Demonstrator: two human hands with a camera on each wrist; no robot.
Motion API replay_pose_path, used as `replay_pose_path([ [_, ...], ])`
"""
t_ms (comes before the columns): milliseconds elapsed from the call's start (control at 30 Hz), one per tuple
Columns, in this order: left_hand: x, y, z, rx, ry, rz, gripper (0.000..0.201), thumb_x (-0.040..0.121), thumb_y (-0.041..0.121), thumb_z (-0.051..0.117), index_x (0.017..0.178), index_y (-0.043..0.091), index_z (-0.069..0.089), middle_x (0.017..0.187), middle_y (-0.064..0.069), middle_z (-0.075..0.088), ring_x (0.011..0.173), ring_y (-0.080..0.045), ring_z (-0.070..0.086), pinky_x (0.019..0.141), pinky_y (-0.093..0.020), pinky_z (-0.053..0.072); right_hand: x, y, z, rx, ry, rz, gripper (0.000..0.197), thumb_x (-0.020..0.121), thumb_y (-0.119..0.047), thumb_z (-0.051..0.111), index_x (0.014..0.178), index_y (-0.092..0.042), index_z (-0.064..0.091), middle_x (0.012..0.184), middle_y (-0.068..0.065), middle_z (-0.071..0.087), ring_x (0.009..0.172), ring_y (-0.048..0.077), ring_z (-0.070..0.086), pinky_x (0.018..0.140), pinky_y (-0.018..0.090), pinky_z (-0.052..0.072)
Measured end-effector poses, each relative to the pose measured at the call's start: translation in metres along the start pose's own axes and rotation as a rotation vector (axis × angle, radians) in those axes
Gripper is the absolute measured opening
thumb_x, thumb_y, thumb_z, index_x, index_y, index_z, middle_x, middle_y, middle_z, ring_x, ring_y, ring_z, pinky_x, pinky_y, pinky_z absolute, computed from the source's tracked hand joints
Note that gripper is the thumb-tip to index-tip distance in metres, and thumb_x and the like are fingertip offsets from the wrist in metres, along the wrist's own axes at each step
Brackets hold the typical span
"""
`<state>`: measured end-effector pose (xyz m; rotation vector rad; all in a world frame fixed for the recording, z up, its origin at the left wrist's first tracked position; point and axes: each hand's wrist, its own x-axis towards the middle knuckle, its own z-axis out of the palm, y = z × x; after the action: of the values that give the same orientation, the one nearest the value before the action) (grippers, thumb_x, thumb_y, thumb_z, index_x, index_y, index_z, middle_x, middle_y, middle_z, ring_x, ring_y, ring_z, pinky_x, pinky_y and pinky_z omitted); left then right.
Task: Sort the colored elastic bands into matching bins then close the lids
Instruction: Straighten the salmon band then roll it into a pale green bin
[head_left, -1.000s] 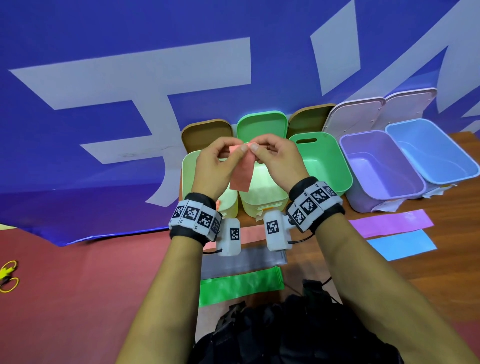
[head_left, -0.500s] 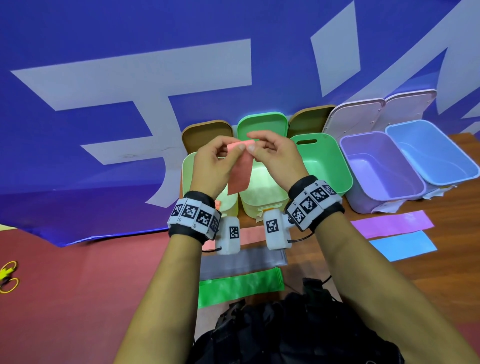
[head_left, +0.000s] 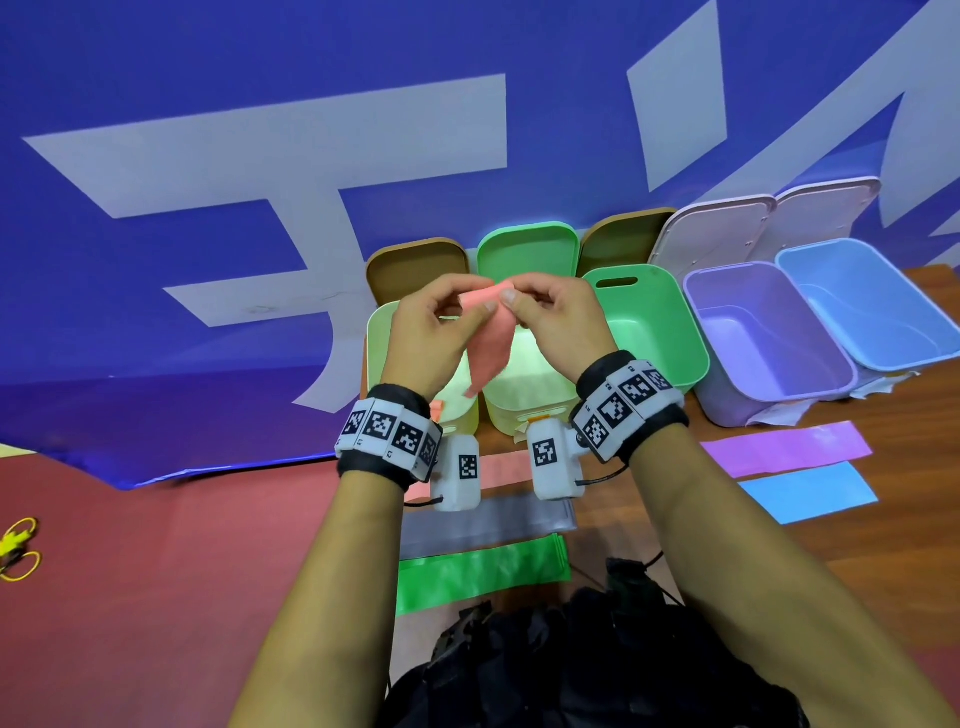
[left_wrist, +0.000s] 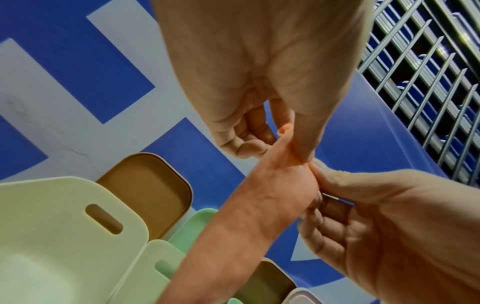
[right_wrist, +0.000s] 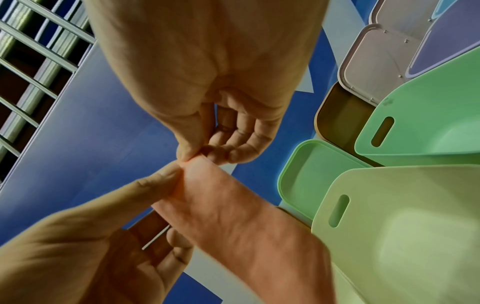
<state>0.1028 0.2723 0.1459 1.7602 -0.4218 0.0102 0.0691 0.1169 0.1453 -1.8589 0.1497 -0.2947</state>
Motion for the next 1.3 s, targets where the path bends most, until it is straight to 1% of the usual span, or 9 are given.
replay_pose_path([
  [167,-0.001,-0.001,0.001,0.019,0.026,-0.009,0.016,0.09,0.021,0.069,0.104,0.016,0.075,0.101,0.001,0.073,0.096,-0.014,0.066,0.085,-0.029,0.053,0.0,0.003,-0.001,-0.051,-0.002,-0.01,0.022,0.09,-0.039,0.06,0.086,-0.023,0.075,0.076,-0.001,0.071,0.078,0.023,0.066,0.08,0.052,0.056],
  [267,0.0,-0.001,0.0,0.025,0.014,-0.021,0.016,0.09,0.025,0.068,0.103,0.017,0.075,0.103,-0.001,0.073,0.098,-0.017,0.066,0.089,-0.037,0.054,-0.001,0.003,0.0,-0.016,0.004,0.0,0.018,0.091,-0.035,0.061,0.086,-0.025,0.075,0.079,-0.004,0.072,0.081,0.019,0.068,0.084,0.05,0.056],
  [467,-0.001,0.003,0.002,-0.012,0.012,-0.027,0.012,0.093,0.02,0.066,0.102,0.017,0.074,0.095,-0.003,0.074,0.093,-0.019,0.066,0.083,-0.03,0.052,-0.004,-0.001,-0.003,0.077,-0.037,-0.011,0.017,0.092,-0.013,0.065,0.102,-0.024,0.072,0.097,-0.001,0.071,0.096,0.014,0.066,0.095,0.037,0.053],
  [567,-0.001,0.002,0.002,-0.031,0.037,-0.023,0.021,0.091,0.019,0.069,0.111,0.015,0.07,0.097,-0.006,0.071,0.089,-0.019,0.064,0.081,-0.023,0.052,-0.005,0.0,-0.002,0.058,-0.045,-0.028,0.014,0.093,-0.016,0.063,0.094,-0.027,0.071,0.094,-0.002,0.073,0.094,0.015,0.067,0.094,0.04,0.054],
  [700,-0.002,0.001,0.001,-0.02,-0.021,0.009,0.021,0.088,0.012,0.07,0.108,0.016,0.071,0.103,0.0,0.072,0.097,-0.023,0.064,0.084,-0.031,0.053,-0.002,0.006,-0.001,0.01,-0.002,-0.007,0.014,0.092,-0.029,0.058,0.091,-0.025,0.072,0.089,0.0,0.072,0.089,0.023,0.067,0.087,0.05,0.054],
  [900,-0.003,0.001,-0.001,-0.022,-0.013,0.007,0.018,0.088,0.014,0.07,0.105,0.018,0.072,0.1,0.002,0.073,0.098,-0.018,0.067,0.086,-0.03,0.054,-0.003,0.004,-0.002,-0.003,-0.021,-0.014,0.022,0.099,-0.024,0.054,0.095,-0.017,0.074,0.08,-0.007,0.07,0.076,0.006,0.065,0.087,0.048,0.055],
  [1033,-0.002,0.0,0.0,-0.019,0.01,-0.012,0.016,0.09,0.023,0.069,0.103,0.016,0.074,0.1,-0.001,0.073,0.097,-0.017,0.067,0.085,-0.03,0.054,-0.006,0.001,-0.002,0.081,-0.029,0.02,0.021,0.097,-0.019,0.06,0.115,-0.019,0.071,0.102,0.001,0.071,0.097,0.016,0.067,0.095,0.037,0.054],
  [1133,-0.003,0.004,0.002,-0.046,0.009,-0.016,0.013,0.091,0.02,0.068,0.101,0.013,0.074,0.097,-0.002,0.074,0.092,-0.013,0.067,0.081,-0.024,0.052,-0.007,-0.001,-0.002,0.114,-0.049,-0.013,0.021,0.094,-0.009,0.062,0.111,-0.017,0.07,0.096,0.001,0.069,0.092,0.013,0.066,0.09,0.032,0.055],
  [1300,-0.003,0.004,0.003,-0.045,0.005,-0.015,0.021,0.088,0.018,0.071,0.108,0.015,0.07,0.103,-0.001,0.072,0.097,-0.019,0.066,0.083,-0.026,0.054,-0.006,-0.004,-0.003,0.057,-0.03,-0.033,0.018,0.094,-0.017,0.06,0.091,-0.033,0.068,0.092,0.011,0.071,0.091,0.028,0.066,0.089,0.048,0.054],
])
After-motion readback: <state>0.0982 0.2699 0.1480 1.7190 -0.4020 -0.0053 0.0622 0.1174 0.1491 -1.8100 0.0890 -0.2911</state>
